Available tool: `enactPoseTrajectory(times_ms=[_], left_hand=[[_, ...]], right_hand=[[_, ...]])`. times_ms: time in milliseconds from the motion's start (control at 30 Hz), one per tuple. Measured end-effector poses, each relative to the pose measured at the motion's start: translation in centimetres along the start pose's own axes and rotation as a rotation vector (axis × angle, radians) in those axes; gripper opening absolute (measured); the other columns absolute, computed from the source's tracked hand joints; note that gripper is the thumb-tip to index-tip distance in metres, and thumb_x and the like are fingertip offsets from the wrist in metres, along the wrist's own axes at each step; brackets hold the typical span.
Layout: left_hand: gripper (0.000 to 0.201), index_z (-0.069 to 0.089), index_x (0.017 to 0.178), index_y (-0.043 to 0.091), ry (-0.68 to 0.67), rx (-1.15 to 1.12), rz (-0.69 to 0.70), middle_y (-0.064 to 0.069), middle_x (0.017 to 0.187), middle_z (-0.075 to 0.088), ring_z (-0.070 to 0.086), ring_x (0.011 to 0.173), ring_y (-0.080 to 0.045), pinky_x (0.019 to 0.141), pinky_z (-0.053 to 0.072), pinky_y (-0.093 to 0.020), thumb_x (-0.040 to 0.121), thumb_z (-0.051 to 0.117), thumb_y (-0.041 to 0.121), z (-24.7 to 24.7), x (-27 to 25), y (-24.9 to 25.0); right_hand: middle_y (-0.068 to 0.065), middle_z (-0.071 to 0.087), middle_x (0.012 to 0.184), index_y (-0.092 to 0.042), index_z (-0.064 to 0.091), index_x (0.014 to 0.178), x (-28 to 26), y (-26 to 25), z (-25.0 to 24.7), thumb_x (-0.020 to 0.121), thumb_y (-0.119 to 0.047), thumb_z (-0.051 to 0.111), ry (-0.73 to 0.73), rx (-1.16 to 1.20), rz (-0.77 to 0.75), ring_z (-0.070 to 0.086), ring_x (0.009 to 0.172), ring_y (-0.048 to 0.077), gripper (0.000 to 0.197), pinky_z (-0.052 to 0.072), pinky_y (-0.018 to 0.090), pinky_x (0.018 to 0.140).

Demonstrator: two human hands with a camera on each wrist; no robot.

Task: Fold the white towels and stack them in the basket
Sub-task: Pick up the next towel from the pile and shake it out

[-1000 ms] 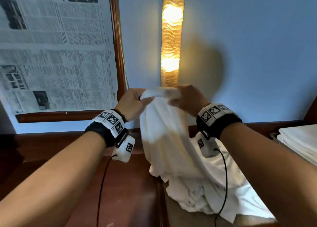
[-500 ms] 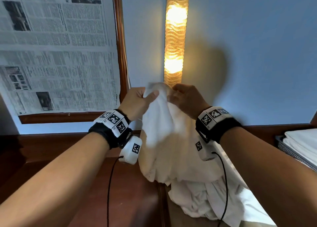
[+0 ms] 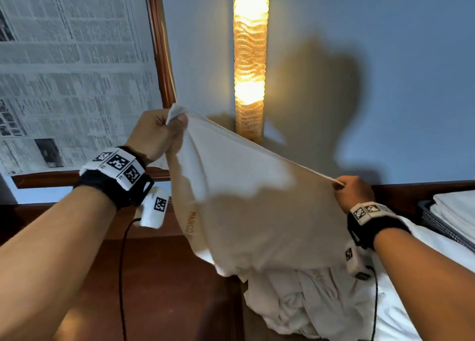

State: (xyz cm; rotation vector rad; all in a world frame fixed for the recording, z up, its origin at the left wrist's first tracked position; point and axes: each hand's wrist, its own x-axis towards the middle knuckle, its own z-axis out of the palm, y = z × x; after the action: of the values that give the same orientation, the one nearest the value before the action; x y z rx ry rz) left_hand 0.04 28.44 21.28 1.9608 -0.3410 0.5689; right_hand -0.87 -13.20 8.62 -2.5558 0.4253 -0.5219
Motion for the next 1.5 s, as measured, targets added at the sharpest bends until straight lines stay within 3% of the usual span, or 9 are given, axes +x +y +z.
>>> enactPoseTrajectory(times_ms=[200,300,333,400,533,733,967,1300,1500], left_hand=[[0.025,0.078,0.092,0.009,-0.287,-0.135,0.074,-0.001,0.098,0.076,0.062,0.089,-0.019,0.077,0.044,-0.034,0.102,0.058,0.021,9.8,-0.1,3.1],[0.033,0.072,0.078,0.004,-0.381,-0.196,0.062,0.017,0.104,0.065,0.055,0.074,0.010,0.066,0.042,-0.017,0.104,0.052,0.010,15.3,-1.1,5.8],[0.038,0.064,0.069,0.003,-0.387,-0.197,0.039,0.032,0.076,0.068,0.055,0.071,0.019,0.062,0.041,-0.013,0.104,0.051,0.011,17.0,-1.3,6.2],[0.039,0.056,0.067,0.017,-0.365,-0.204,0.046,0.024,0.057,0.050,0.049,0.054,0.006,0.058,0.035,-0.023,0.105,0.051,0.027,19.7,-1.4,6.5],[0.039,0.072,0.102,0.024,-0.337,-0.224,0.137,-0.002,0.097,0.072,0.065,0.088,-0.023,0.082,0.048,-0.040,0.100,0.048,0.054,21.9,-0.5,6.9],[0.043,0.065,0.066,0.035,-0.278,-0.264,0.178,0.022,0.061,0.060,0.055,0.063,0.004,0.070,0.042,-0.021,0.104,0.051,0.021,20.8,0.5,8.2],[0.031,0.059,0.078,0.022,-0.375,-0.313,0.169,0.009,0.071,0.058,0.051,0.059,0.011,0.066,0.041,-0.012,0.105,0.048,0.012,15.1,-0.8,6.6],[0.016,0.069,0.099,0.013,-0.625,-0.552,0.127,0.001,0.091,0.066,0.057,0.085,-0.009,0.081,0.048,-0.026,0.103,0.054,0.013,9.6,-6.1,4.6],[0.035,0.068,0.081,0.021,-0.674,-0.540,0.164,0.001,0.084,0.057,0.046,0.079,-0.014,0.075,0.034,-0.033,0.087,0.056,0.053,8.0,-10.2,4.7]], right_hand=[[0.003,0.073,0.089,-0.018,0.074,0.092,3.4,-7.2,-2.5,0.086,-0.012,0.059,0.084,0.586,-0.286,0.066,0.086,0.017,0.018,0.050,0.029,0.080],[-0.008,0.064,0.067,-0.023,0.072,0.079,3.4,-9.7,-4.5,0.081,-0.020,0.067,0.071,0.599,-0.515,0.054,0.063,0.004,0.006,0.045,0.025,0.064],[-0.009,0.058,0.060,-0.023,0.069,0.072,3.3,-9.9,-5.3,0.081,-0.020,0.070,0.092,0.577,-0.550,0.047,0.057,0.003,0.009,0.040,0.024,0.060],[-0.008,0.054,0.054,-0.021,0.064,0.065,3.2,-9.8,-6.9,0.079,-0.025,0.072,0.160,0.514,-0.593,0.042,0.053,0.005,0.017,0.037,0.023,0.054],[-0.002,0.060,0.061,-0.016,0.068,0.078,2.3,-6.2,-8.1,0.087,-0.030,0.068,0.221,0.338,-0.665,0.052,0.057,0.014,0.016,0.041,0.026,0.057],[0.011,0.069,0.075,-0.017,0.068,0.082,0.0,3.8,-5.0,0.091,-0.035,0.045,0.164,0.072,-0.387,0.064,0.071,0.034,0.031,0.038,0.029,0.060],[0.023,0.070,0.102,-0.002,0.073,0.098,-3.7,7.6,-6.6,0.082,-0.014,0.058,0.319,0.145,0.261,0.062,0.098,0.041,0.025,0.043,0.034,0.077],[-0.003,0.054,0.065,-0.008,0.067,0.071,-10.0,-12.6,-7.4,0.082,-0.021,0.067,0.344,0.495,-0.279,0.049,0.063,0.008,0.016,0.040,0.022,0.060],[-0.006,0.037,0.051,-0.023,0.041,0.061,-18.0,-15.6,-8.0,0.081,-0.036,0.063,0.362,0.194,-0.335,0.036,0.052,0.014,0.033,0.030,0.030,0.053]])
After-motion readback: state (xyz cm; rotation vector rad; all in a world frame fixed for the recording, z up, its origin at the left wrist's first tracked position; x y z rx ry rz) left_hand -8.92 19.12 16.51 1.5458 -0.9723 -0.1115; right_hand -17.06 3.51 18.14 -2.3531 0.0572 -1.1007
